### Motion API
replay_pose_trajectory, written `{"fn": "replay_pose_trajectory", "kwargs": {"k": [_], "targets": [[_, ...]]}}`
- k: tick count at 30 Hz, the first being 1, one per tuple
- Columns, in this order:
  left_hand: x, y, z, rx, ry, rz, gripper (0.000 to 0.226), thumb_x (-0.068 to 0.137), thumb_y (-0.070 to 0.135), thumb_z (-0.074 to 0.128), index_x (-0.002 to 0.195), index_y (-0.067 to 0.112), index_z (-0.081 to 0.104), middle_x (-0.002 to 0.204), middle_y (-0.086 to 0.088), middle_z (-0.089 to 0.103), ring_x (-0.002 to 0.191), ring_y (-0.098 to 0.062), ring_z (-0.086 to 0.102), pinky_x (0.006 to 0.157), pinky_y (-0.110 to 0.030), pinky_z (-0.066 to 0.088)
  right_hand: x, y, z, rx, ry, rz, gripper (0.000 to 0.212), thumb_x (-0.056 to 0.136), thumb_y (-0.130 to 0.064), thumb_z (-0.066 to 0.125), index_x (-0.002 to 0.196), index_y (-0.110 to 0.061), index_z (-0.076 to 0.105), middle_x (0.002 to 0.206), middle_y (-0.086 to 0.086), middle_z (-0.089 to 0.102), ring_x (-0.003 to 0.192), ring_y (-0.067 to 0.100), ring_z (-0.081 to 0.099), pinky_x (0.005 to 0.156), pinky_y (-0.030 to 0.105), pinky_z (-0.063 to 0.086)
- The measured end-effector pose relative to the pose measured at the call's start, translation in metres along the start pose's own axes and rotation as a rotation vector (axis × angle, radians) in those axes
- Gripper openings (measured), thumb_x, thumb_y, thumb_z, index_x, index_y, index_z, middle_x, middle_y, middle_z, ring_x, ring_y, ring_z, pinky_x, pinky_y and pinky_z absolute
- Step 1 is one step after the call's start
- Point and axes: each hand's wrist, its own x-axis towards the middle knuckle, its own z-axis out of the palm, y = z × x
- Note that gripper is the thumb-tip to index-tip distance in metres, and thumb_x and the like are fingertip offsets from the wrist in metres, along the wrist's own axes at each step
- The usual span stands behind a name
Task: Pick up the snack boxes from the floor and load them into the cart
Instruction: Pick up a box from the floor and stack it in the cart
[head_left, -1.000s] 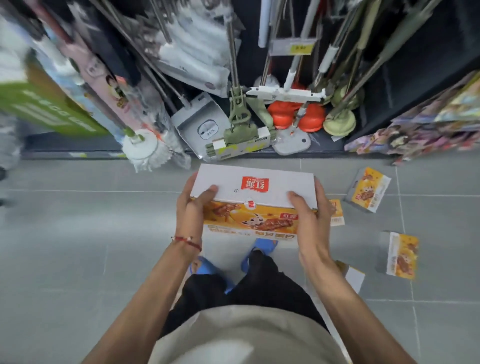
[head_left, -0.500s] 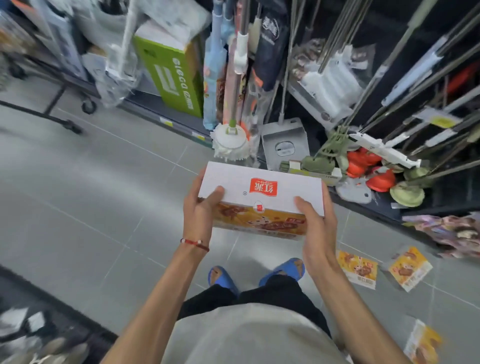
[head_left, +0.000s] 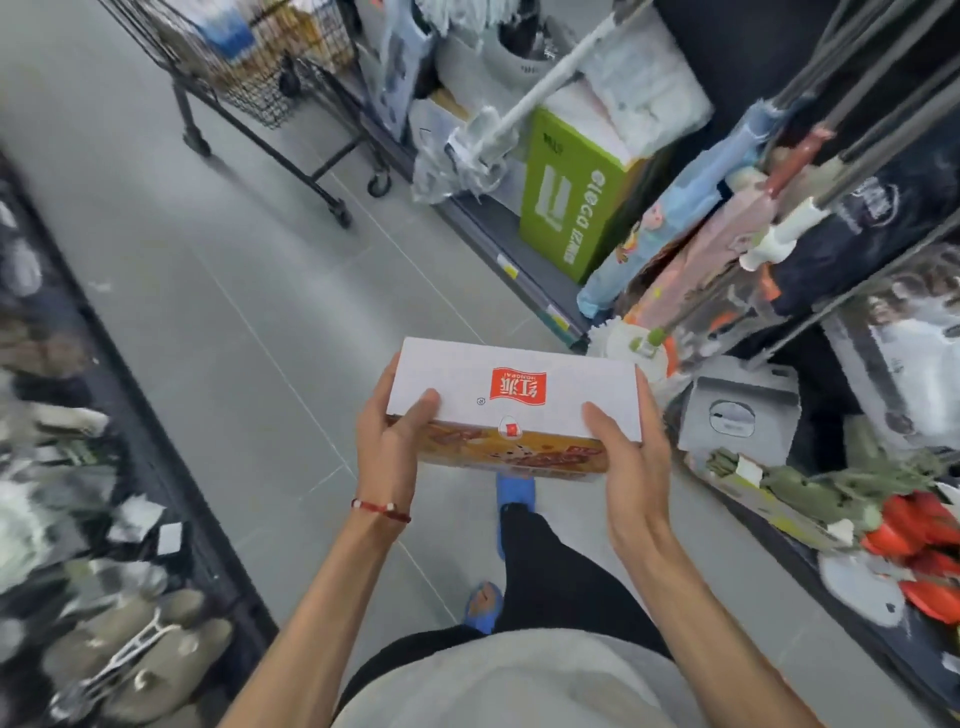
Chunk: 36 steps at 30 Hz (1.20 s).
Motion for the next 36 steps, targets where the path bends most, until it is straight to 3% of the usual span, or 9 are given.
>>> {"fn": "replay_pose_trajectory", "kwargs": {"k": [5, 8, 10, 13, 16, 19, 23, 29, 36], "targets": [[0.067, 0.032, -0.023, -0.028, 0.172, 0.018, 0.057, 0.081, 0.023, 0.062, 0.137, 0.015, 0.058, 0.120, 0.001, 0.072, 0.106, -0.011, 0.068, 0.077, -0.015, 0.052, 0.074, -0.034, 0.075, -0.063, -0.204, 0.001, 0.060, 0.100, -0.017, 0.066, 0.150, -0.043, 0.046, 0.124, -0.022, 0.070, 0.106, -0.005, 0.069, 0.079, 0.018, 0.058], [0.107, 0.051, -0.040, -0.054, 0.283, 0.029, 0.051, 0.085, 0.015, 0.067, 0.135, 0.013, 0.059, 0.114, 0.001, 0.072, 0.097, -0.003, 0.069, 0.074, -0.013, 0.051, 0.114, -0.057, 0.126, -0.100, -0.304, 0.006, 0.064, 0.099, -0.016, 0.067, 0.154, -0.039, 0.044, 0.129, -0.017, 0.069, 0.111, 0.001, 0.069, 0.089, 0.026, 0.059], [0.124, 0.060, -0.046, -0.074, 0.316, 0.036, 0.044, 0.089, 0.013, 0.067, 0.132, 0.018, 0.059, 0.107, 0.008, 0.073, 0.092, 0.002, 0.069, 0.071, -0.012, 0.052, 0.129, -0.069, 0.151, -0.117, -0.342, -0.009, 0.063, 0.099, -0.015, 0.067, 0.153, -0.039, 0.045, 0.126, -0.017, 0.070, 0.110, 0.003, 0.070, 0.085, 0.024, 0.058], [0.168, 0.071, -0.069, -0.096, 0.378, 0.030, 0.051, 0.082, 0.024, 0.064, 0.132, 0.020, 0.060, 0.103, 0.017, 0.075, 0.094, 0.001, 0.069, 0.073, -0.013, 0.052, 0.159, -0.081, 0.203, -0.162, -0.395, -0.019, 0.061, 0.099, -0.014, 0.068, 0.151, -0.038, 0.047, 0.119, -0.020, 0.072, 0.106, 0.000, 0.070, 0.081, 0.017, 0.056], [0.218, 0.079, -0.098, -0.132, 0.433, 0.015, 0.058, 0.081, 0.029, 0.066, 0.137, 0.019, 0.058, 0.118, 0.005, 0.072, 0.104, -0.007, 0.069, 0.076, -0.015, 0.053, 0.186, -0.092, 0.263, -0.189, -0.451, -0.017, 0.058, 0.099, -0.015, 0.068, 0.147, -0.042, 0.048, 0.118, -0.019, 0.073, 0.107, 0.002, 0.070, 0.084, 0.019, 0.055], [0.275, 0.090, -0.134, -0.138, 0.469, 0.015, 0.058, 0.081, 0.032, 0.068, 0.137, 0.021, 0.058, 0.124, 0.001, 0.070, 0.110, -0.013, 0.067, 0.077, -0.017, 0.054, 0.211, -0.099, 0.330, -0.207, -0.467, -0.022, 0.061, 0.098, -0.014, 0.069, 0.149, -0.038, 0.048, 0.115, -0.021, 0.074, 0.105, -0.001, 0.070, 0.082, 0.018, 0.055], [0.345, 0.120, -0.185, -0.126, 0.488, 0.033, 0.047, 0.089, 0.017, 0.071, 0.135, 0.019, 0.060, 0.117, 0.004, 0.072, 0.101, -0.005, 0.069, 0.077, -0.017, 0.054, 0.234, -0.120, 0.420, -0.217, -0.489, -0.029, 0.058, 0.097, -0.011, 0.068, 0.143, -0.042, 0.050, 0.110, -0.024, 0.074, 0.101, -0.006, 0.069, 0.076, 0.013, 0.054], [0.446, 0.172, -0.252, -0.108, 0.503, 0.029, 0.050, 0.088, 0.021, 0.073, 0.136, 0.021, 0.058, 0.116, 0.008, 0.071, 0.103, -0.006, 0.068, 0.073, -0.014, 0.053, 0.269, -0.152, 0.543, -0.205, -0.508, -0.029, 0.049, 0.099, -0.012, 0.066, 0.141, -0.035, 0.055, 0.118, -0.011, 0.073, 0.110, 0.006, 0.068, 0.090, 0.028, 0.056], [0.589, 0.230, -0.303, -0.106, 0.480, 0.046, 0.059, 0.077, 0.024, 0.070, 0.134, 0.019, 0.058, 0.118, 0.002, 0.070, 0.097, -0.002, 0.067, 0.074, -0.015, 0.053, 0.350, -0.186, 0.674, -0.173, -0.479, -0.043, 0.054, 0.097, -0.004, 0.066, 0.141, -0.032, 0.055, 0.119, -0.007, 0.072, 0.104, 0.001, 0.069, 0.075, 0.014, 0.054]]}}
